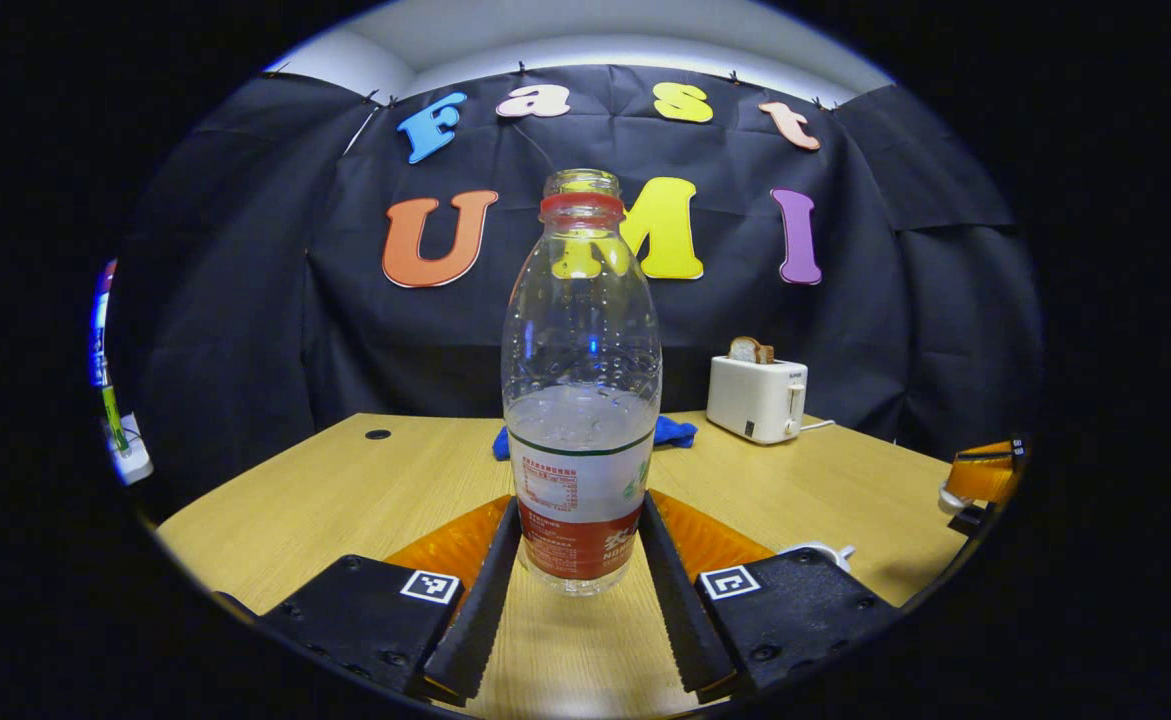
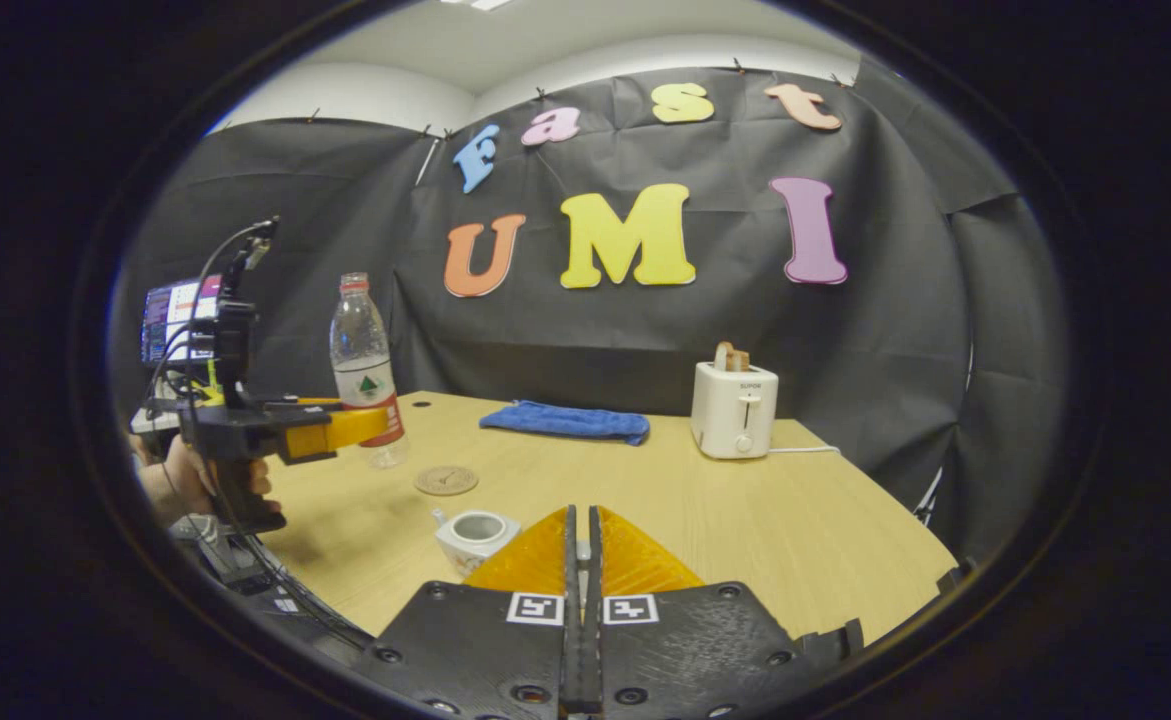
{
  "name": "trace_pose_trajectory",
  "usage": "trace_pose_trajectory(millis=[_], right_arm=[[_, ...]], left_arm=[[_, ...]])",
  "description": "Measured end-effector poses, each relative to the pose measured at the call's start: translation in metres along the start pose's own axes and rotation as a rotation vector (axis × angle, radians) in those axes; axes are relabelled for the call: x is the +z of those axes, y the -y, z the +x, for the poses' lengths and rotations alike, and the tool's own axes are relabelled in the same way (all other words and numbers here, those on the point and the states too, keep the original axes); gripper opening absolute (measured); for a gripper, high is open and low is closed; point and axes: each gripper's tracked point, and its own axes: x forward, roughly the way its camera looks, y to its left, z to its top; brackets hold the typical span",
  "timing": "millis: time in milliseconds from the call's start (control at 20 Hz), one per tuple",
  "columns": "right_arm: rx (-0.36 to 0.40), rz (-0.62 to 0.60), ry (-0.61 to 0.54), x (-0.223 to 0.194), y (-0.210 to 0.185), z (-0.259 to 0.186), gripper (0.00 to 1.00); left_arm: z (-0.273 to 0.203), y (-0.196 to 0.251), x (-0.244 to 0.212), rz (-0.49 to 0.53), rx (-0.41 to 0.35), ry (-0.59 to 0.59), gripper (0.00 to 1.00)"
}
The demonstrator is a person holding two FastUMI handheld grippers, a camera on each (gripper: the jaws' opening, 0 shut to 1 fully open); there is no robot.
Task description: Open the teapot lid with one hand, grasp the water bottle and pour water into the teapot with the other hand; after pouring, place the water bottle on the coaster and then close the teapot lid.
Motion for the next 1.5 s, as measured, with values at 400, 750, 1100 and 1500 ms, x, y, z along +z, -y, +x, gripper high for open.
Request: trace_pose_trajectory(millis=[400, 750, 1100, 1500], right_arm=[[-0.030, 0.022, -0.053, -0.023, 0.017, 0.003, 0.00], [-0.029, 0.039, -0.077, -0.032, 0.019, 0.013, 0.00], [-0.030, 0.040, -0.077, -0.032, 0.018, 0.014, 0.00], [-0.024, 0.038, -0.070, -0.030, 0.013, 0.010, 0.00]], left_arm=[[0.070, -0.018, -0.036, -0.035, 0.022, -0.093, 0.74], [0.085, -0.020, -0.055, -0.024, 0.020, -0.134, 0.76], [0.085, -0.018, -0.057, -0.002, 0.002, -0.146, 0.78], [0.080, -0.006, -0.051, -0.006, -0.028, -0.144, 0.99]])
